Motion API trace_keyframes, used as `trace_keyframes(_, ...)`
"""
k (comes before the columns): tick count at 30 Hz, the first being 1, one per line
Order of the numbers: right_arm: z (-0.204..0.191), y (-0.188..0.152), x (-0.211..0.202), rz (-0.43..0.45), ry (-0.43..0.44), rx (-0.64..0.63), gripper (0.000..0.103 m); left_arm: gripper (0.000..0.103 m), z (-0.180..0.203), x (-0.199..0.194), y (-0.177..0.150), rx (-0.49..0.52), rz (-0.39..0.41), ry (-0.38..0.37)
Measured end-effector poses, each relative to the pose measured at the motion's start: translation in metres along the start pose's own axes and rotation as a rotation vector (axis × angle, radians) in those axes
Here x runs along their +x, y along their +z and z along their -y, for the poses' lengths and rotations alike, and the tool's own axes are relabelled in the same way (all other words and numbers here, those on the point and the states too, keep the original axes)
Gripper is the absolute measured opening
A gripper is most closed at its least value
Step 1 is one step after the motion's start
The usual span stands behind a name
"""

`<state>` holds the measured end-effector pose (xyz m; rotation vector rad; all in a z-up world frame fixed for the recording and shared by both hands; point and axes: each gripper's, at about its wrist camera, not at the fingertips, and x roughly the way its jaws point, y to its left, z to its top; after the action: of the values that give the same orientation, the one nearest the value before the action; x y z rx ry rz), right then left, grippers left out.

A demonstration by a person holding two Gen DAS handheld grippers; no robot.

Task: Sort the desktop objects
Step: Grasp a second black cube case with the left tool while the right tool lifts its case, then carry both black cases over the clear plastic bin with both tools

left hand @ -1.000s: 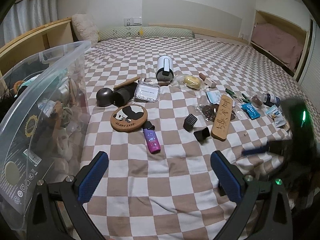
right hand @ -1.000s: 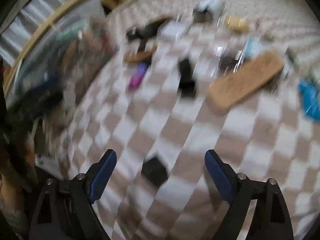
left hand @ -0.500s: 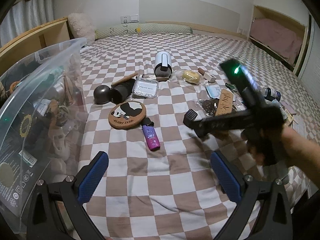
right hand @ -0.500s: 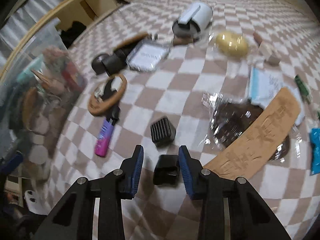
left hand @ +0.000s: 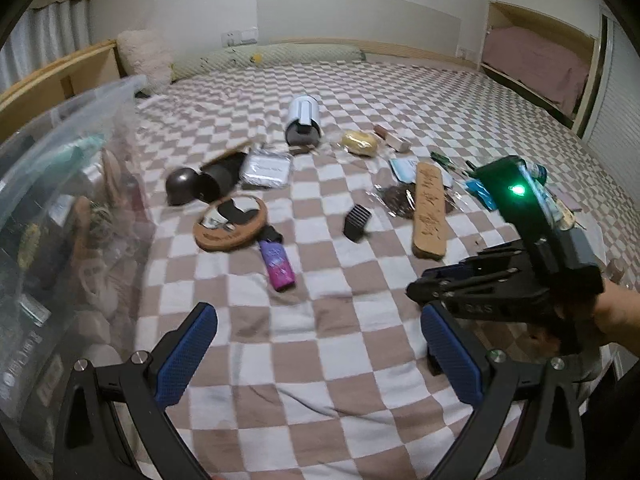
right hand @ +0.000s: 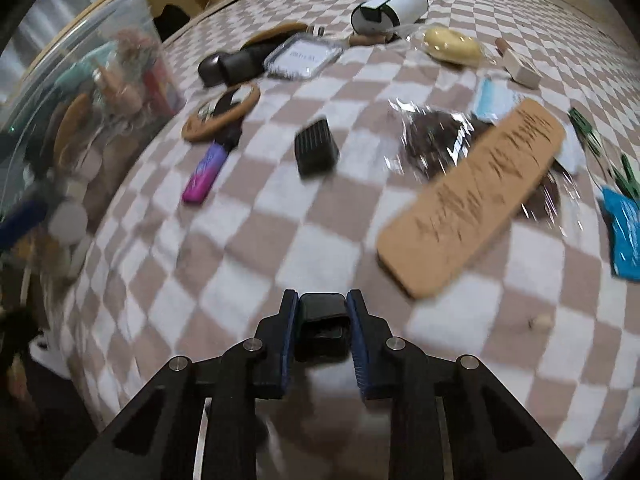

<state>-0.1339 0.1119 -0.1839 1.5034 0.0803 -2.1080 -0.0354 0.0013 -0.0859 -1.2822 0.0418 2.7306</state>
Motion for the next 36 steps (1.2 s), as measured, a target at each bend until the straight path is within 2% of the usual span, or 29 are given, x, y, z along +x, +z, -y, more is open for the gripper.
trace_keyframes(5,0.012,-0.024,-0.017,-0.019,-0.014,0.026,0.025,0.1,0.012,0.011,-0.009,-0.011,-0.022,-0.075)
trace_keyframes(7,0.016,-0.035,-0.025,-0.031,-0.019,0.045,0.025,0.081,0.017,0.016,-0.012,-0.016,-0.034,-0.104)
trace_keyframes(8,0.017,-0.04,-0.028,-0.036,-0.023,0.051,0.025,0.079,0.02,0.019,-0.013,-0.017,-0.043,-0.113)
trace_keyframes(12,0.019,-0.058,-0.043,-0.055,-0.024,0.077,0.025,0.073,0.036,0.031,-0.019,-0.007,-0.074,-0.177)
trace_keyframes(17,0.023,-0.077,-0.046,-0.082,-0.02,0.123,0.025,0.072,0.059,0.048,-0.029,0.009,-0.13,-0.239)
trace_keyframes(18,0.024,-0.079,-0.047,-0.08,-0.018,0.132,0.025,0.071,0.061,0.052,-0.031,0.007,-0.144,-0.244)
trace_keyframes(21,0.025,-0.083,-0.046,-0.078,-0.016,0.147,0.025,0.047,0.068,0.066,-0.035,-0.001,-0.182,-0.252)
trace_keyframes(32,0.025,-0.086,-0.043,-0.072,-0.028,0.16,0.025,0.046,0.078,0.073,-0.039,0.019,-0.181,-0.231)
trace_keyframes(33,0.025,-0.087,-0.043,-0.07,-0.032,0.156,0.025,0.045,0.079,0.072,-0.04,0.023,-0.178,-0.232)
trace_keyframes(34,0.024,-0.087,-0.043,-0.068,-0.037,0.149,0.025,0.034,0.08,0.072,-0.04,0.028,-0.177,-0.233)
trace_keyframes(36,0.023,-0.088,-0.044,-0.064,-0.044,0.14,0.025,0.033,0.082,0.071,-0.041,0.035,-0.173,-0.23)
